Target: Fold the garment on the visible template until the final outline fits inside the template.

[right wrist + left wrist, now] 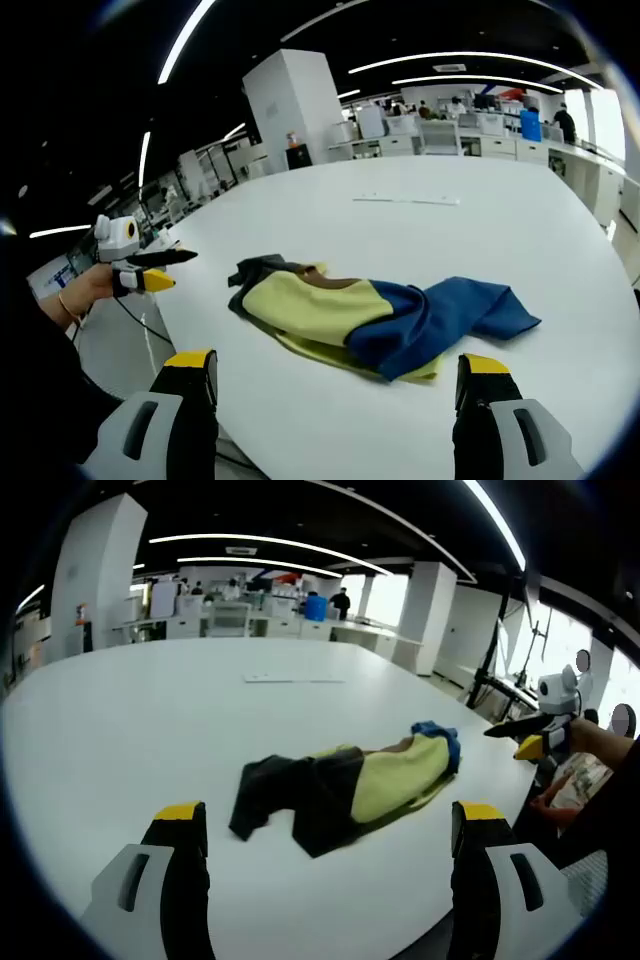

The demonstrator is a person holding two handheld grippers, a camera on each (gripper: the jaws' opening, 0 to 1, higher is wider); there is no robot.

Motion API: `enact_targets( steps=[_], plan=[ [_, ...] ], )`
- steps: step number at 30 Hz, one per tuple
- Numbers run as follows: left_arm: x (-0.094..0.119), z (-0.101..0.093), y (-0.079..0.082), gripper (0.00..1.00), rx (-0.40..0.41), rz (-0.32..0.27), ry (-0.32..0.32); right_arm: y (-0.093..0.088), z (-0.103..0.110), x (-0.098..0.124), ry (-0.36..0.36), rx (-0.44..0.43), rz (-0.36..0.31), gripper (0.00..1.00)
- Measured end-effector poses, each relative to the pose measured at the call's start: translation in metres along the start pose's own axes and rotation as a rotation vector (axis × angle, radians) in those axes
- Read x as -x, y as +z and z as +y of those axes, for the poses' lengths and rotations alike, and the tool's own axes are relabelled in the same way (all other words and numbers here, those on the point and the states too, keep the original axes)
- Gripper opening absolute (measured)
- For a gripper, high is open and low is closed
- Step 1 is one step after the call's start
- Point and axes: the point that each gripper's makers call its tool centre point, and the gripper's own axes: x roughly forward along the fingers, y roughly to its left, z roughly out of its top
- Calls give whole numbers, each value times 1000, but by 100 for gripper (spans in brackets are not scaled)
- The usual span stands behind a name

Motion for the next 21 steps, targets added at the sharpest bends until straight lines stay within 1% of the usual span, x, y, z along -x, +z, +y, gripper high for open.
enact_targets(
  steps=[12,21],
  plan=[
    [0,3,3,98,-10,-2,-7,3,-1,-1,3,6,-6,99],
    [-4,4,1,97,-13,3,-16,4,-1,-1,5,8,-8,99]
  ],
)
